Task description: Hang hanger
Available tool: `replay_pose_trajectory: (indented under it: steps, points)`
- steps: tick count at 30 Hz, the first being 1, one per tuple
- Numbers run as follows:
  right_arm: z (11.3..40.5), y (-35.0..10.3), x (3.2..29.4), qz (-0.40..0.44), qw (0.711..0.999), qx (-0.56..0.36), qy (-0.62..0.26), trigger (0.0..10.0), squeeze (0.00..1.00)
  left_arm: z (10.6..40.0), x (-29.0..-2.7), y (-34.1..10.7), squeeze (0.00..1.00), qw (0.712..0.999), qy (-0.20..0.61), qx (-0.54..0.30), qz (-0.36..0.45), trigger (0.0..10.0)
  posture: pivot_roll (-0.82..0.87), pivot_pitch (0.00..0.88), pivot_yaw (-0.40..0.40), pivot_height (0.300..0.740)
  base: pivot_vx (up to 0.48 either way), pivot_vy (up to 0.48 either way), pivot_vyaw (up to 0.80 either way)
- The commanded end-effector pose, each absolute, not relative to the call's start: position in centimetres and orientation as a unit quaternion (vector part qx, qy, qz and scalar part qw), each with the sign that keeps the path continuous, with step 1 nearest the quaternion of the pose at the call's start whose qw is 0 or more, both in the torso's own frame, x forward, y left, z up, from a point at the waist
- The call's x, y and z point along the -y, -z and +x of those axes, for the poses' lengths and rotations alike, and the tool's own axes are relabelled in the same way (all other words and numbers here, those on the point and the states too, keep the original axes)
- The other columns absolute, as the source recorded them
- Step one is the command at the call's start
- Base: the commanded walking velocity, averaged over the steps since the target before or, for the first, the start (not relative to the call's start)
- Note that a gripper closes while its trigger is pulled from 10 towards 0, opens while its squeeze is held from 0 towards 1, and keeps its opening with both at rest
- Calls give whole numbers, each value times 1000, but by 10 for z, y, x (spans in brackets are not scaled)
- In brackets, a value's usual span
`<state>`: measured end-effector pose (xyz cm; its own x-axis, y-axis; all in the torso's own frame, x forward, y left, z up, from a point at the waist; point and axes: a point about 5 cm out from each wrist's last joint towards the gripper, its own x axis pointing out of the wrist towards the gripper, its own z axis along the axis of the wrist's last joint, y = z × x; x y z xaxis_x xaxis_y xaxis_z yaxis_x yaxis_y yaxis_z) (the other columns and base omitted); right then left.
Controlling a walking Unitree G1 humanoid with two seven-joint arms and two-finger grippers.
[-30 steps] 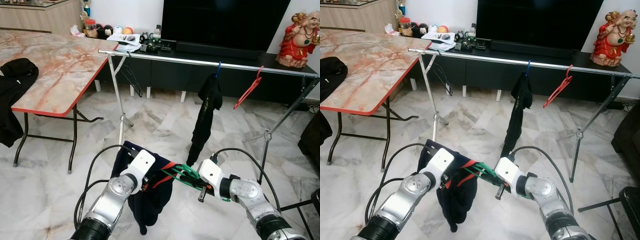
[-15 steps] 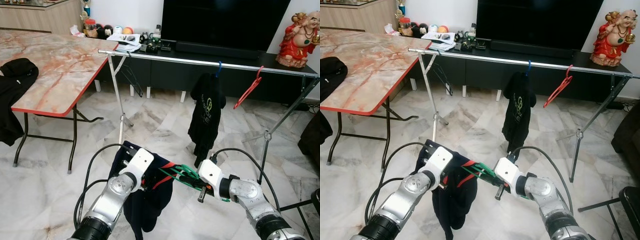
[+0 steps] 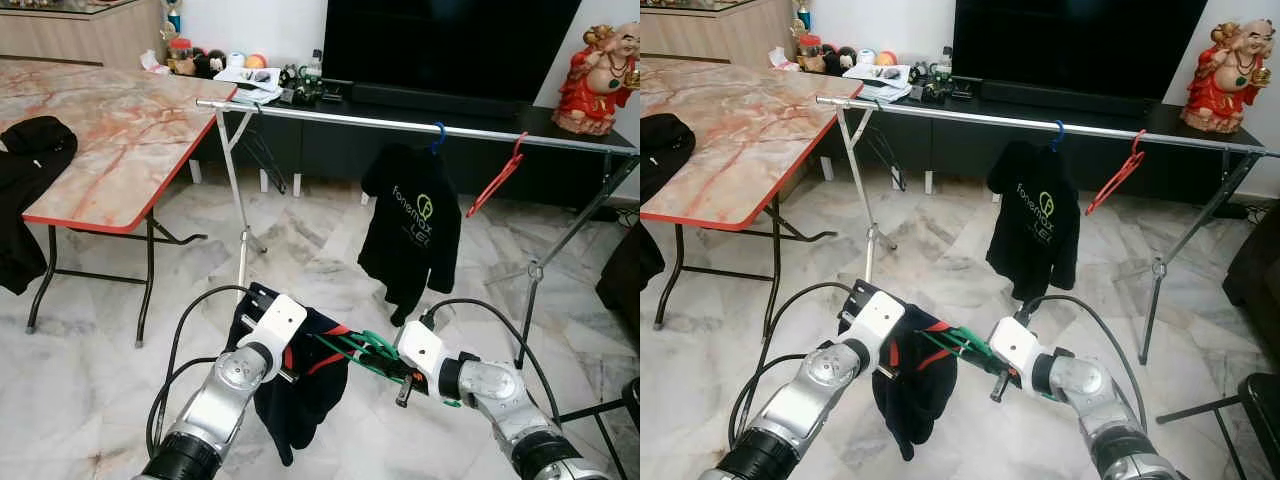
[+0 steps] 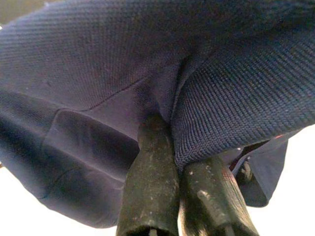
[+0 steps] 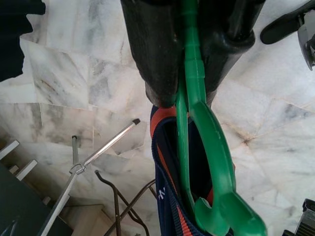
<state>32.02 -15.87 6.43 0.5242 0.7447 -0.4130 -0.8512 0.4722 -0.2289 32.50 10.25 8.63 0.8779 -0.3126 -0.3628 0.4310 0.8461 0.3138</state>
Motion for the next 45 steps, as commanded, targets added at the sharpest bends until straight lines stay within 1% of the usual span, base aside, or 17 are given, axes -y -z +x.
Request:
replay_pose_trajectory:
  steps: [1,10,17,21,23,26,28,30,31,32,33,35,38,42,43,44,45]
  points:
    - [315,-56,165,-225,839,-156,-471,0,0,327,-106,-94,0,952,187,-132,203,0,53,19,-87,740,0,0,0]
    - [285,-15,191,-303,778,-282,-472,0,0,326,-122,-106,0,952,160,-109,235,0,54,23,-88,740,0,0,0]
    - [268,-3,194,-277,756,-314,-503,0,0,332,-132,-109,0,960,112,-95,240,0,53,25,-86,740,0,0,0]
    - [252,3,198,-246,706,-354,-561,0,0,336,-143,-110,0,967,66,-89,227,0,43,26,-83,740,0,0,0]
    - [249,5,200,-249,698,-362,-565,0,0,337,-147,-111,0,971,47,-83,219,0,43,26,-83,740,0,0,0]
    - [252,5,204,-254,720,-359,-537,0,0,337,-160,-113,0,977,-4,-71,200,0,43,27,-79,740,0,0,0]
    - [261,5,208,-271,763,-350,-470,0,0,334,-169,-115,0,983,-37,-57,173,0,36,33,-77,740,0,0,0]
    - [265,5,210,-274,785,-352,-431,0,0,333,-172,-117,0,985,-49,-49,159,0,36,33,-77,740,0,0,0]
    - [271,7,215,-237,832,-359,-350,0,0,330,-173,-121,0,989,-50,-26,139,3020,40,38,-72,740,0,0,0]
    - [271,8,216,-214,849,-362,-320,0,0,328,-172,-123,0,990,-43,-16,134,3020,40,38,-72,740,0,0,0]
    - [272,9,216,-191,866,-361,-288,0,0,327,-170,-125,0,991,-38,-8,126,6627,42,39,-69,740,0,0,0]
    - [273,13,220,-140,900,-363,-198,0,0,323,-167,-126,0,995,-31,3,97,10000,40,37,-60,740,0,0,0]
    - [257,31,223,-19,923,-383,-38,0,0,316,-155,-130,0,998,3,21,67,10000,57,32,-45,740,0,0,0]
    - [247,40,223,7,922,-387,9,0,0,314,-151,-134,0,998,18,35,58,10000,64,28,-33,740,0,0,0]
    - [227,54,224,49,908,-410,76,5922,0,310,-148,-138,0,997,31,47,49,10000,70,24,-14,740,0,0,0]
    - [221,58,223,62,901,-418,95,5922,0,309,-148,-139,0,997,35,50,46,10000,71,23,-10,740,0,0,0]
    - [214,63,222,89,893,-424,118,10000,0,309,-147,-139,0,997,39,50,45,10000,75,20,1,740,0,0,0]
